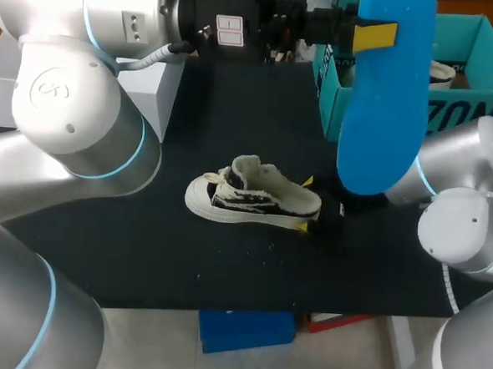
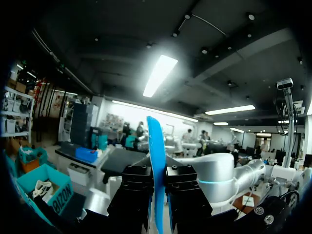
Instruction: Take the shoe out of the shoebox, open the shoe tongue, remove and reinsert the insole, then place the shoe into the shoebox
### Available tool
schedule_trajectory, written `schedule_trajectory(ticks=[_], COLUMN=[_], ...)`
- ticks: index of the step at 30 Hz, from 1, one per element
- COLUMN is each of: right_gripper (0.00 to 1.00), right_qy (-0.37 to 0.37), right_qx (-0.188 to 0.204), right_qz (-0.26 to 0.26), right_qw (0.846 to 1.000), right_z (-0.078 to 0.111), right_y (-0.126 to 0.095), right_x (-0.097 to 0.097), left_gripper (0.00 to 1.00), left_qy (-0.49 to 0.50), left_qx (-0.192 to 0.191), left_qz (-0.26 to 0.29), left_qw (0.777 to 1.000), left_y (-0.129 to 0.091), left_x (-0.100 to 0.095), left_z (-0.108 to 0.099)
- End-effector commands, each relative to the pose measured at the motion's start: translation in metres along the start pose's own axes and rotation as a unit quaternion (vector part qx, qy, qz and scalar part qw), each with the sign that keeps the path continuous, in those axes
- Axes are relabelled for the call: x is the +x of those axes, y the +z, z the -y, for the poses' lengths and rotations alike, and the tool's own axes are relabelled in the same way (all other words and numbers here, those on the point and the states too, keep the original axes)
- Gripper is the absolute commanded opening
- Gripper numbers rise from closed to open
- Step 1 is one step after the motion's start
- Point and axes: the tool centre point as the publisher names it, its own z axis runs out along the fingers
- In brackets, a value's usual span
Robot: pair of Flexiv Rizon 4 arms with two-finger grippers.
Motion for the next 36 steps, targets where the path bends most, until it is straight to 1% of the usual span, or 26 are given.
schedule_trajectory(ticks=[1,5,11,14,18,19,21,23,25,28,30,31,33,35,36], right_gripper=[1.00,1.00,1.00,1.00,1.00,1.00,1.00,1.00,1.00,1.00,1.00,1.00,0.77,0.79,0.81], right_qy=[-0.001,0.003,0.006,0.012,0.021,0.025,0.025,0.020,0.021,0.002,-0.004,-0.008,-0.014,-0.020,-0.026], right_qx=[-0.065,-0.073,-0.066,-0.054,-0.025,-0.006,0.017,0.065,0.089,0.171,0.194,0.213,0.250,0.273,0.296], right_qz=[-0.007,-0.009,-0.008,-0.006,-0.017,-0.028,-0.035,-0.048,-0.052,-0.055,-0.054,-0.053,-0.050,-0.050,-0.047], right_qw=[0.998,0.997,0.998,0.998,0.999,0.999,0.999,0.997,0.994,0.984,0.979,0.976,0.967,0.960,0.954], right_z=[0.006,0.008,0.007,0.003,0.001,0.001,0.000,-0.002,-0.005,-0.013,-0.019,-0.023,-0.028,-0.033,-0.037], right_y=[0.003,0.004,-0.001,-0.009,-0.018,-0.019,-0.020,-0.022,-0.023,-0.024,-0.023,-0.022,-0.020,-0.019,-0.018], right_x=[-0.001,-0.001,-0.001,-0.002,-0.006,-0.007,-0.009,-0.012,-0.016,-0.019,-0.021,-0.022,-0.023,-0.024,-0.025], left_gripper=[0.00,0.00,0.00,0.00,0.00,0.00,0.00,0.00,0.00,0.00,0.00,0.00,0.00,0.00,0.00], left_qy=[0.000,0.000,0.000,0.000,0.000,0.000,0.000,0.000,0.000,0.000,0.000,0.000,0.000,0.000,0.000], left_qx=[0.000,0.000,0.000,0.000,0.000,0.000,0.000,0.000,0.000,0.000,0.000,0.000,0.000,0.000,0.000], left_qz=[0.002,0.002,0.002,0.002,0.002,0.002,0.002,0.002,0.002,0.002,0.002,0.002,0.002,0.002,0.002], left_qw=[1.000,1.000,1.000,1.000,1.000,1.000,1.000,1.000,1.000,1.000,1.000,1.000,1.000,1.000,1.000], left_y=[0.002,0.002,0.002,0.002,0.002,0.002,0.002,0.002,0.002,0.002,0.002,0.002,0.002,0.002,0.002], left_x=[0.000,0.000,0.000,0.000,0.000,0.000,0.000,0.000,0.000,0.000,0.000,0.000,0.000,0.000,0.000], left_z=[-0.001,-0.001,-0.001,-0.001,-0.001,-0.001,-0.001,-0.001,-0.001,-0.001,-0.001,-0.001,-0.001,-0.001,-0.001])
